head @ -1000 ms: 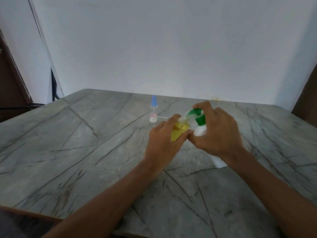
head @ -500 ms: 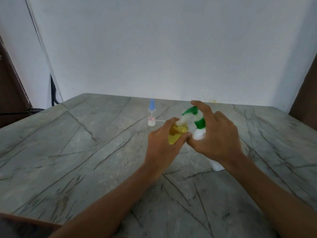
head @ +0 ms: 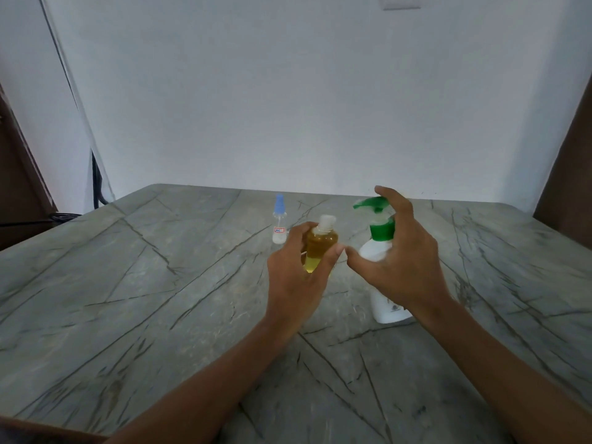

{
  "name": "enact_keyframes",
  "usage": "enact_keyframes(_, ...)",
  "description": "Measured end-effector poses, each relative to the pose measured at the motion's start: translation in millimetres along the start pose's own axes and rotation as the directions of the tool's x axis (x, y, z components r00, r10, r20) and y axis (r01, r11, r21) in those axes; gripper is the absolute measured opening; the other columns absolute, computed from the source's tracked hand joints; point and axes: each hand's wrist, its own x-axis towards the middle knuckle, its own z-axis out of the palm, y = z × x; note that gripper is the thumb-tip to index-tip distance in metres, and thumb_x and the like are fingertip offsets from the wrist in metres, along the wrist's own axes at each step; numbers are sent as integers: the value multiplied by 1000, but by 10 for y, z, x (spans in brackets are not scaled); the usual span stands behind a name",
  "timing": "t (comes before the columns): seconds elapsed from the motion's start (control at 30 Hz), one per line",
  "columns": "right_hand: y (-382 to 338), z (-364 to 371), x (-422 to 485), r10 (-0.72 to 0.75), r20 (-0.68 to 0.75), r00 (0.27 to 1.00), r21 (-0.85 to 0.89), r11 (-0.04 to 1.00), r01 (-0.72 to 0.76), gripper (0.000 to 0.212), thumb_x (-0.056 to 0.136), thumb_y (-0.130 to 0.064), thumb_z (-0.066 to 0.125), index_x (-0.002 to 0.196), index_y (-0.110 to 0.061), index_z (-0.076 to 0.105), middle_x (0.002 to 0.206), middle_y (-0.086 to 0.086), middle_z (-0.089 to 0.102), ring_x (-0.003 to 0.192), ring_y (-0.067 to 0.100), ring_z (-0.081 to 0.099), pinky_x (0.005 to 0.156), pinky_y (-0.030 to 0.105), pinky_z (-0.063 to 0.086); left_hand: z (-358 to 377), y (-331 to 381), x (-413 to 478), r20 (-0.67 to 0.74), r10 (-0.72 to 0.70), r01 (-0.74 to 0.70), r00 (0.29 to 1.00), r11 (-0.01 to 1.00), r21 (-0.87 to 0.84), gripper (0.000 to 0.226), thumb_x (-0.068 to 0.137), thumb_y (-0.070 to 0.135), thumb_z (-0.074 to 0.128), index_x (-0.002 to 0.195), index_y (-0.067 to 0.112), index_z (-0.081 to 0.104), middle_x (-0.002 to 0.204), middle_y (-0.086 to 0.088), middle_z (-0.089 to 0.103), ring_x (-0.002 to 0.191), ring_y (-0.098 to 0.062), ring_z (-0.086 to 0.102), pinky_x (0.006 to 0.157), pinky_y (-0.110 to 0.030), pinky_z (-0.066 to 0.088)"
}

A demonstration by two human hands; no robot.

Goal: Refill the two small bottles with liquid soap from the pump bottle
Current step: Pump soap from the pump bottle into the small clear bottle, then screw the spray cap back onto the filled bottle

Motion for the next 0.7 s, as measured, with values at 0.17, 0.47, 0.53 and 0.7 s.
enact_keyframes(0.17, 95, 21, -13, 98, -36, 995, 79, 992, -95, 100, 62, -55, 79, 141, -31, 23, 113, -5, 55, 87, 11, 57, 80, 34, 55, 15, -61, 8, 11, -51, 52, 999, 995, -86, 40, 81, 53, 59, 115, 37, 44, 96, 30, 56, 91, 12, 58, 72, -8, 48)
enact_keyframes(0.47, 170, -42, -59, 177, -20, 984, 162, 972, -172, 106, 59, -46, 87, 141, -31, 22, 114, -3, 57, 95, 10, 60, 86, 34, 55, 20, -106, 31, 28, -94, 96, 995, 991, -95, 41, 82, 49, 59, 116, 34, 42, 97, 30, 51, 89, 13, 55, 69, -5, 45)
enact_keyframes(0.53, 178, -63, -86, 178, -12, 984, 165, 971, -174, 110, 57, -45, 88, 142, -34, 19, 117, -2, 55, 98, 13, 59, 88, 37, 54, 16, -113, 37, 24, -101, 103, 995, 990, -98, 39, 83, 45, 61, 115, 34, 42, 96, 30, 51, 88, 16, 54, 69, -3, 44)
enact_keyframes(0.7, 227, -129, -226, 215, 8, 977, 139, 967, -213, 125, 52, -39, 92, 147, -33, 11, 124, -3, 49, 104, 11, 53, 87, 25, 44, 1, -133, 45, 26, -118, 120, 993, 985, -123, 36, 84, 42, 64, 113, 32, 45, 94, 26, 55, 87, 16, 55, 70, -4, 45)
